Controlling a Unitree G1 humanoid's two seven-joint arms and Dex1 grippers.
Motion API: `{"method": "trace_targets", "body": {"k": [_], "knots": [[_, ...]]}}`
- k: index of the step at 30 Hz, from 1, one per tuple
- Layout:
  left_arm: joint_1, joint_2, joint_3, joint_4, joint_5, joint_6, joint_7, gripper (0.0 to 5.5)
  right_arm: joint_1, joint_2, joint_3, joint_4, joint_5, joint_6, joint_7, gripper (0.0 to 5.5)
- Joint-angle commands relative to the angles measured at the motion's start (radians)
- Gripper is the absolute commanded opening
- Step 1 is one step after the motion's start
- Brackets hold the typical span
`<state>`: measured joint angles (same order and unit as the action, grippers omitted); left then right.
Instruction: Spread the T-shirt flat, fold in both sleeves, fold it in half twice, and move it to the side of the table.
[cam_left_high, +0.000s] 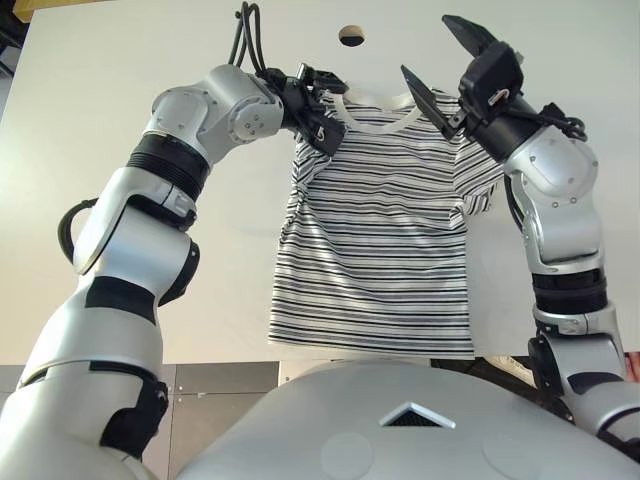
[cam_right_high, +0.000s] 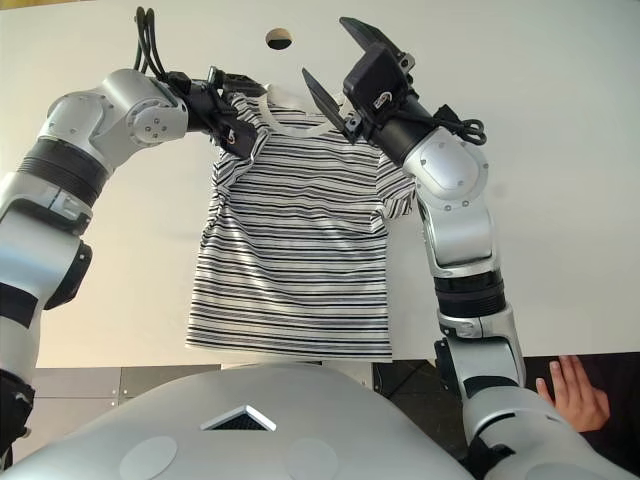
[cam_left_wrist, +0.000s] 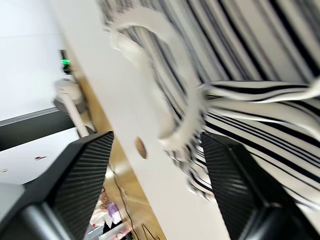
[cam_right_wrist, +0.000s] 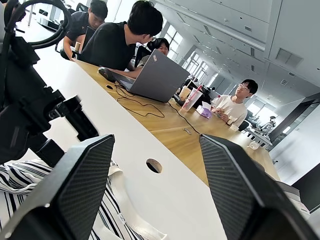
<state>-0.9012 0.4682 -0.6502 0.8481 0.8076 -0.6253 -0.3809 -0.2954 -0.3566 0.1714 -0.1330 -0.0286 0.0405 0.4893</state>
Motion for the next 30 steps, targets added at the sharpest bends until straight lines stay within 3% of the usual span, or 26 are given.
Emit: {"method": "trace_targets", "body": {"k": [1, 8, 12, 17, 22, 30], "knots": [[-0.008, -0.027, 0.046, -0.015, -0.044, -0.036, 0.09, 3.59, -0.005, -0.002, -0.001, 0.003, -0.014, -0.013, -0.003, 3.13], [-0.027, 0.046, 0.145, -0.012, -0.125, -0.085, 0.16, 3.59, -0.08, -0.086, -0.058, 0.098, -0.03, -0.052, 0.02, 3.13], [-0.029, 0.168, 0.184, -0.054, -0.114, -0.111, 0.154, 3.59, -0.242, -0.268, -0.078, 0.446, -0.149, -0.252, 0.015, 3.13], [0.007, 0.256, 0.183, -0.128, -0.074, -0.128, 0.154, 3.59, -0.324, -0.394, 0.044, 0.842, -0.398, -0.538, -0.122, 3.13], [0.053, 0.301, 0.182, -0.198, -0.043, -0.126, 0.148, 3.59, -0.355, -0.458, 0.242, 1.145, -0.688, -0.702, -0.36, 3.13], [0.1, 0.334, 0.197, -0.27, -0.041, -0.113, 0.131, 3.59, -0.384, -0.484, 0.439, 1.293, -0.905, -0.838, -0.552, 3.13]]}}
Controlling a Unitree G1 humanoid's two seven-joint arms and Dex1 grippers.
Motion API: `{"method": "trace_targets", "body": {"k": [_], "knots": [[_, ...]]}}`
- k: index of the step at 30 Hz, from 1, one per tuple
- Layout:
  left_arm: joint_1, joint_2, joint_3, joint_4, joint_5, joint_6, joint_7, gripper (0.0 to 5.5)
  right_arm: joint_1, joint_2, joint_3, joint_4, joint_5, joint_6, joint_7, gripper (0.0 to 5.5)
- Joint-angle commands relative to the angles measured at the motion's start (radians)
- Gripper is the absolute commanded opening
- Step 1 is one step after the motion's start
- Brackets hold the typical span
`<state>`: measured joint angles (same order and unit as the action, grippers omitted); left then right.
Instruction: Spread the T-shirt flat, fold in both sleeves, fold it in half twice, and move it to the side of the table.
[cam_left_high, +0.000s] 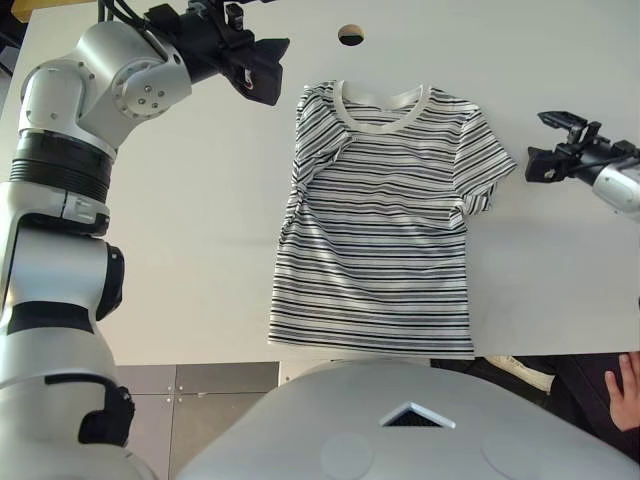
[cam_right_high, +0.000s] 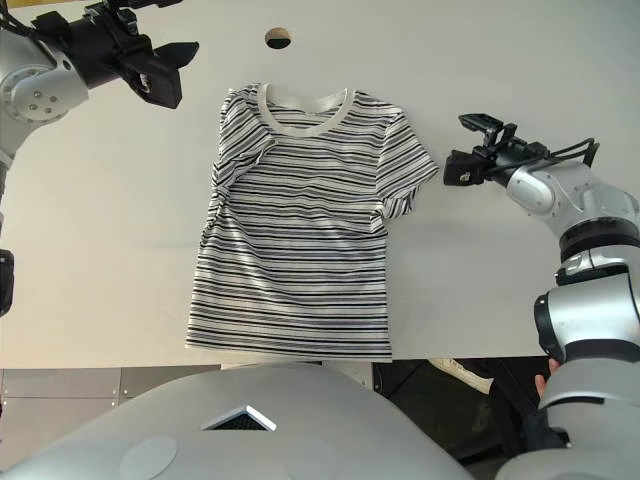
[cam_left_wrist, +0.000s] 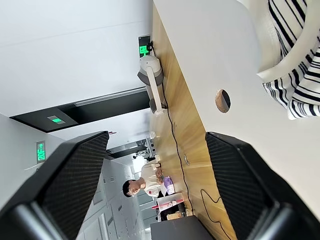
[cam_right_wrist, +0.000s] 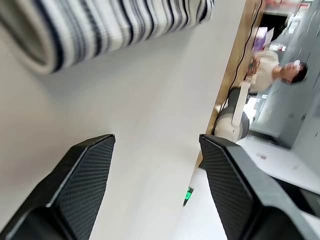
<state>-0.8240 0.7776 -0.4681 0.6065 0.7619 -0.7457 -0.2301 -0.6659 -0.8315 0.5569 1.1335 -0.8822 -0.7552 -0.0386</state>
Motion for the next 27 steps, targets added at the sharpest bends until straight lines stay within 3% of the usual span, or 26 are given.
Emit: {"method": "trace_targets", "body": {"k": [1, 19, 27], "knots": [[0.025, 0.029, 0.016, -0.035, 0.005, 0.012, -0.025, 3.59, -0.013, -0.011, 0.072, 0.03, -0.066, -0.057, -0.035, 3.13], [-0.008, -0.003, 0.004, -0.02, 0.027, 0.021, -0.025, 3.59, 0.048, 0.005, 0.132, -0.003, -0.013, -0.225, 0.004, 3.13], [0.003, 0.001, 0.008, -0.017, 0.04, 0.026, -0.019, 3.62, 0.033, 0.018, 0.145, 0.001, -0.015, -0.23, 0.016, 1.67]]}}
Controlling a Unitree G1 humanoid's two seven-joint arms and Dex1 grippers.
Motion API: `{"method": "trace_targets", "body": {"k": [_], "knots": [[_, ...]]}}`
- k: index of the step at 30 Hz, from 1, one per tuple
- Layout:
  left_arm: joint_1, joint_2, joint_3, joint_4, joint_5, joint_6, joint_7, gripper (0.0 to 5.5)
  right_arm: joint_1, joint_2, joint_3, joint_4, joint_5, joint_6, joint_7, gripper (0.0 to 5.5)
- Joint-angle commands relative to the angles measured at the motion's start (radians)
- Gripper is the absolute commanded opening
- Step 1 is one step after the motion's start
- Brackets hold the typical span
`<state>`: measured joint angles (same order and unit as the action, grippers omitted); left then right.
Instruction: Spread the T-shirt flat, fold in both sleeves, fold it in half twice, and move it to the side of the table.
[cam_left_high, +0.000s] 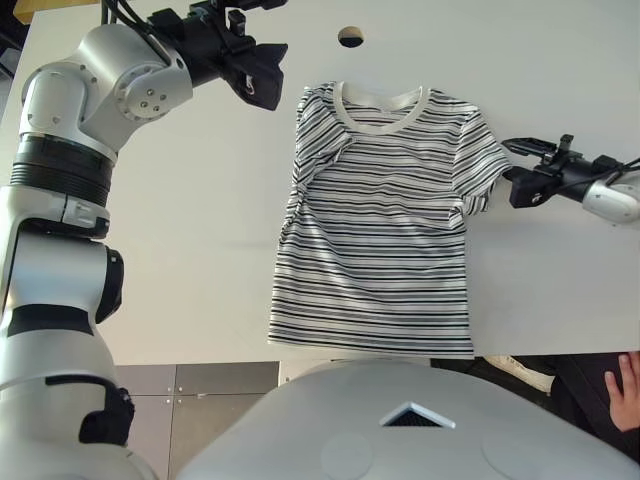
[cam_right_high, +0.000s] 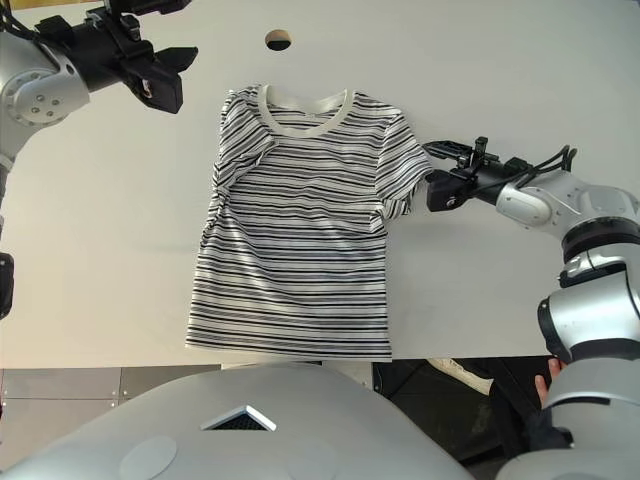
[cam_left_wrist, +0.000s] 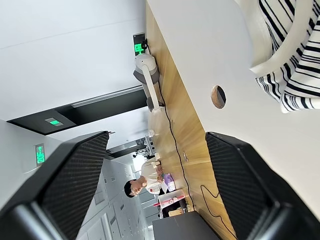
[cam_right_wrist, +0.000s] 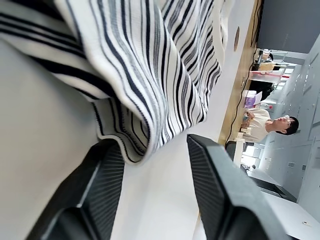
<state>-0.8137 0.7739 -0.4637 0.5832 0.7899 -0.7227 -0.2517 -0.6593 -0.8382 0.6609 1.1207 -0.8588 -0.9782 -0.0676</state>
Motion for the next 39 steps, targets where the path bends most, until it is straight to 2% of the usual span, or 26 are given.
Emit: {"method": "trace_targets", "body": {"k": [1, 8, 14, 27, 36, 39], "knots": [[-0.007, 0.007, 0.001, 0.006, 0.02, 0.004, 0.005, 3.62, 0.023, 0.025, 0.042, 0.013, -0.039, -0.004, 0.043, 1.41], [-0.012, 0.008, -0.008, 0.001, 0.066, -0.002, 0.03, 3.62, -0.013, 0.027, 0.024, 0.023, -0.007, 0.0, 0.055, 0.11], [-0.01, 0.008, -0.005, 0.001, 0.069, -0.001, 0.029, 3.62, 0.0, 0.025, 0.026, 0.023, -0.011, -0.004, 0.048, 0.11], [0.01, 0.011, -0.001, -0.035, 0.065, 0.015, 0.017, 3.62, -0.158, 0.005, -0.05, -0.061, 0.027, -0.055, 0.087, 0.11], [0.04, 0.012, 0.002, -0.081, 0.058, 0.033, 0.0, 3.62, -0.219, 0.015, -0.025, -0.079, -0.063, 0.022, 0.092, 0.11], [0.052, 0.022, 0.008, -0.096, 0.052, 0.037, -0.007, 3.62, -0.279, 0.051, -0.016, -0.061, -0.083, 0.107, 0.125, 0.11]]}}
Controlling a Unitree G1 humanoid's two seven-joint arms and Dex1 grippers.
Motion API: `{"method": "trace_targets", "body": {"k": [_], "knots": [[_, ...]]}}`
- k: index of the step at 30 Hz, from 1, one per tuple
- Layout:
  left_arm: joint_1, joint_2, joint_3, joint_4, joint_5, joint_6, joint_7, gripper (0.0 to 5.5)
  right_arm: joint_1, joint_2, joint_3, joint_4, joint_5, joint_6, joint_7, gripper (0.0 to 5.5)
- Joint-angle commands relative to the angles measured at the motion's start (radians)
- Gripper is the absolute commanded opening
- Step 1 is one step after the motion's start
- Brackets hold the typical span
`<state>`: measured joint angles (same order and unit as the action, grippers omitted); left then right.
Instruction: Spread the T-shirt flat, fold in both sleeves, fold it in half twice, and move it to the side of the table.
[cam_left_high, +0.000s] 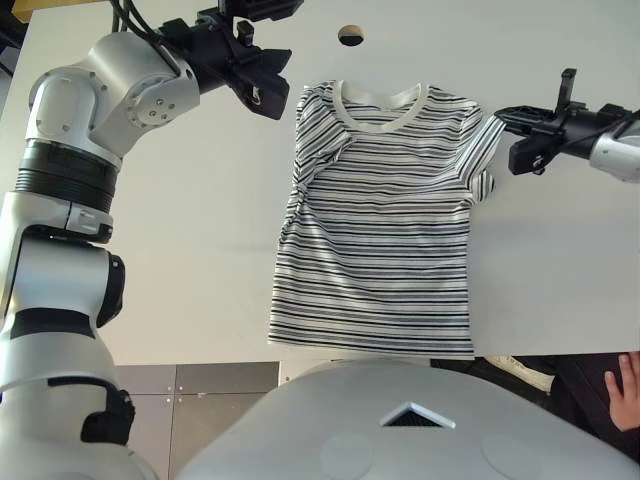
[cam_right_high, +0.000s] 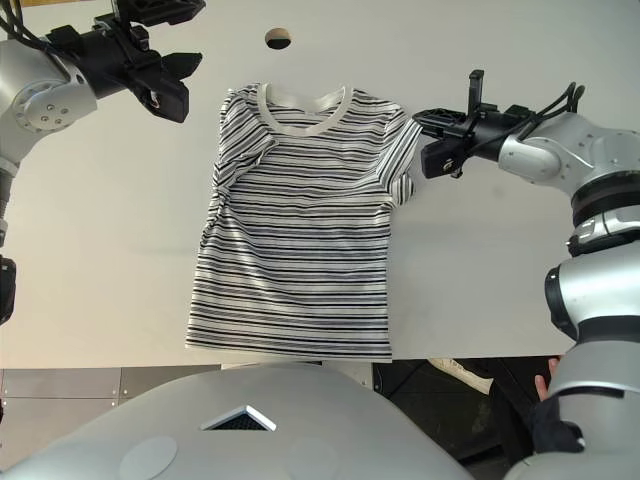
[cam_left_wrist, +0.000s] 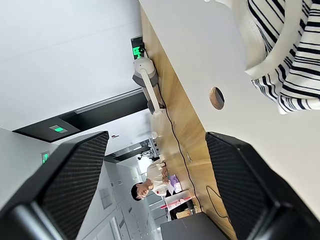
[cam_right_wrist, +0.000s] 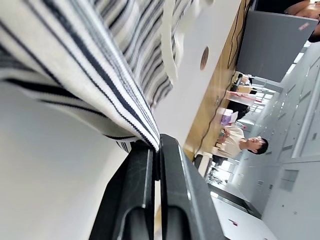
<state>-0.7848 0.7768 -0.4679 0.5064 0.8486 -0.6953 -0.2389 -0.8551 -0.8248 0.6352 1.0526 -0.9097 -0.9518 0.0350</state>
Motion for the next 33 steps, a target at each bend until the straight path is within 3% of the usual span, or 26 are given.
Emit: {"method": "trace_targets", "body": {"k": [1, 7, 16, 24, 33], "knots": [[0.026, 0.02, 0.013, -0.023, -0.008, 0.011, -0.021, 3.62, -0.097, 0.051, 0.013, 0.014, -0.035, 0.103, 0.03, 0.11], [0.036, 0.025, 0.016, -0.033, -0.009, 0.016, -0.028, 3.62, -0.166, 0.13, -0.032, 0.058, 0.03, 0.22, 0.078, 0.11], [0.08, 0.051, 0.036, -0.084, -0.03, 0.032, -0.047, 3.62, -0.171, 0.203, -0.07, 0.012, 0.135, 0.234, 0.232, 0.11], [0.111, 0.06, 0.061, -0.132, -0.046, 0.049, -0.075, 3.62, -0.049, 0.236, -0.097, -0.216, 0.37, 0.305, 0.713, 0.11], [0.161, 0.076, 0.09, -0.187, -0.059, 0.071, -0.089, 3.62, 0.122, 0.295, -0.11, -0.61, 0.493, 0.689, 1.022, 0.11]]}}
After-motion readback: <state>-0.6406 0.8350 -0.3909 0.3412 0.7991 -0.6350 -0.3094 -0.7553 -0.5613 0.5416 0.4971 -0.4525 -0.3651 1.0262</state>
